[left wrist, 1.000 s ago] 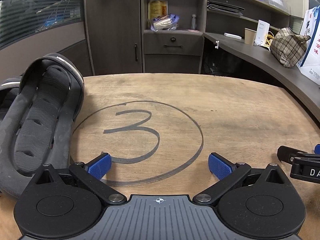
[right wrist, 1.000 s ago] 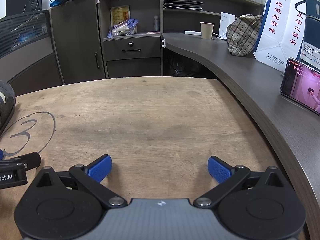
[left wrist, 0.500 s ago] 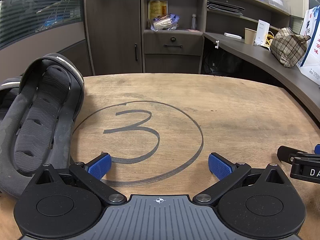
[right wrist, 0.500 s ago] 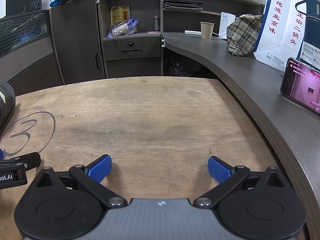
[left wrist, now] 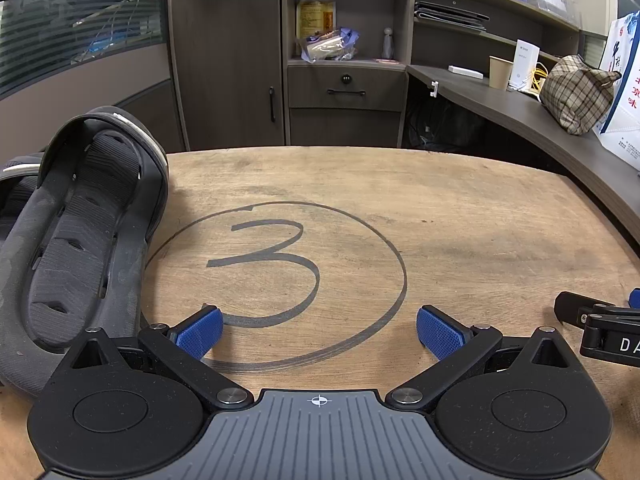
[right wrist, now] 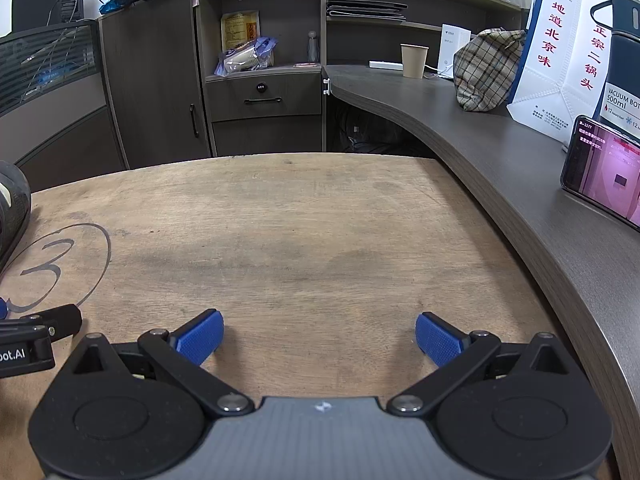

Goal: Organize scattered shoes

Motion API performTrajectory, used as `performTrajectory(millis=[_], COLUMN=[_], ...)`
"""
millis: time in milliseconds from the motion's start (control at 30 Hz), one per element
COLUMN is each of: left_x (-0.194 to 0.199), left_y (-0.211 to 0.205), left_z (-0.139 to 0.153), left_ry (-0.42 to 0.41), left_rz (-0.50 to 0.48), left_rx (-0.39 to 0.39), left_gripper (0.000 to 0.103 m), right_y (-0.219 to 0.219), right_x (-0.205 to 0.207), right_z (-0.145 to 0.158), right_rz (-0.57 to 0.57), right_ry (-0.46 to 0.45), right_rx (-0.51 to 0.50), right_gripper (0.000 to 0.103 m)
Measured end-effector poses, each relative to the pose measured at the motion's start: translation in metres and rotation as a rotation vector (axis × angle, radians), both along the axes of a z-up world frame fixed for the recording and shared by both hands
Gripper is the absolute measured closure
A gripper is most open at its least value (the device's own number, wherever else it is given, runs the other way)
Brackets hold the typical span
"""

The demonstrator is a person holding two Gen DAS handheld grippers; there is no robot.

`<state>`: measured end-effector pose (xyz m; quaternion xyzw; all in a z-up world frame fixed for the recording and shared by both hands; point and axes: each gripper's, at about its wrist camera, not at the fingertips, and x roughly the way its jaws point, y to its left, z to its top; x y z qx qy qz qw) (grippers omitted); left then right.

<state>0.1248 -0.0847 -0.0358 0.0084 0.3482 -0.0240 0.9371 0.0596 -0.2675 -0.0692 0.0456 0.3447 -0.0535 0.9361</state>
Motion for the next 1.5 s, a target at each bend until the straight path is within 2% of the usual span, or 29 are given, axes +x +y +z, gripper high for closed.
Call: performTrajectory(millis=[1500], left_x=[-0.0035], left_y=[0.0007], left_z=[-0.0019], left_ry=[-0.002], left_rz=[0.0], left_rx=[0.001], left_gripper=[0.0], right_y=[0.0019], right_x=[-0.0037], right_z=[-0.0009], right_rz=[-0.001], right_ry=[0.0], right_rx=[-0.002], right_gripper=[0.0])
